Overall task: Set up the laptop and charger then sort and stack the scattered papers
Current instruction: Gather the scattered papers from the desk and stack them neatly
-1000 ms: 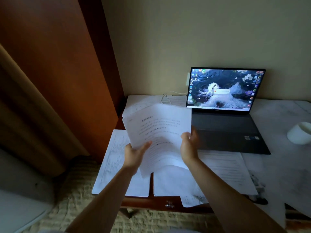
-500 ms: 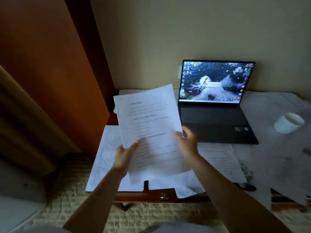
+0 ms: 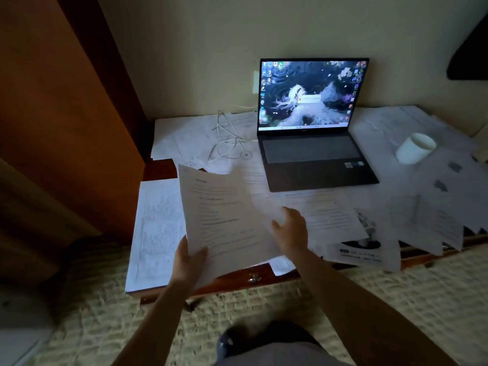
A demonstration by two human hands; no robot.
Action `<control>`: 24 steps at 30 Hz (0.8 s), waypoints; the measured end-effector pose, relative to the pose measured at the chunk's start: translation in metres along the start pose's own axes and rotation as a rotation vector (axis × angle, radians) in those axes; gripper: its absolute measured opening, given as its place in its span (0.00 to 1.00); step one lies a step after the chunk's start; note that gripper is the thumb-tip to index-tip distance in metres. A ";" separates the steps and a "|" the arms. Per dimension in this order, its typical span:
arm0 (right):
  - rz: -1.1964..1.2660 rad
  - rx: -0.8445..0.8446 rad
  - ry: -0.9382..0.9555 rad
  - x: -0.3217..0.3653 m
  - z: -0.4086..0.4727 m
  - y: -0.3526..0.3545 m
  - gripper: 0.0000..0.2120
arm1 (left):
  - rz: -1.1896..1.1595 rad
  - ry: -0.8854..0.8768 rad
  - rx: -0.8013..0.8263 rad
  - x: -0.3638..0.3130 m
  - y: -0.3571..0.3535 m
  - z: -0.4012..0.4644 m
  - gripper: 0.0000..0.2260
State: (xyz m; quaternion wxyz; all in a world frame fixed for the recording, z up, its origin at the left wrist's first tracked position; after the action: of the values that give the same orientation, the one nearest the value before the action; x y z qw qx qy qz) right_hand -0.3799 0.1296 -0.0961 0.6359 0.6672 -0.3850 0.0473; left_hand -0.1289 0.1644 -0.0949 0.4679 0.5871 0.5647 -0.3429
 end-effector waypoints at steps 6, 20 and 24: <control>-0.397 0.074 -0.031 -0.049 -0.010 -0.002 0.28 | 0.118 -0.037 -0.070 -0.001 0.003 -0.006 0.14; -0.354 -0.090 0.306 -0.063 0.019 0.059 0.06 | 0.094 0.005 -0.174 -0.004 -0.056 -0.046 0.10; -0.371 -0.113 0.513 -0.052 0.008 0.059 0.16 | 0.117 0.006 -0.189 -0.002 -0.068 -0.056 0.11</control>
State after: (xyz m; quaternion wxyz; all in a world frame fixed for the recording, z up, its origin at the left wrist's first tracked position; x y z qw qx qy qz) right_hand -0.4534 0.1521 -0.0785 0.7461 0.6559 -0.0859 0.0755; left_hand -0.2030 0.2112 -0.0859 0.5386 0.5733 0.5608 -0.2583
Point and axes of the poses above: each hand's wrist, its own z-axis towards the middle knuckle, its own y-axis out of the back of the hand, x = y × z, the point moved 3 cm from there along z, towards the middle knuckle, and after that the axes turned 3 degrees about -y, right-handed, at the moved point
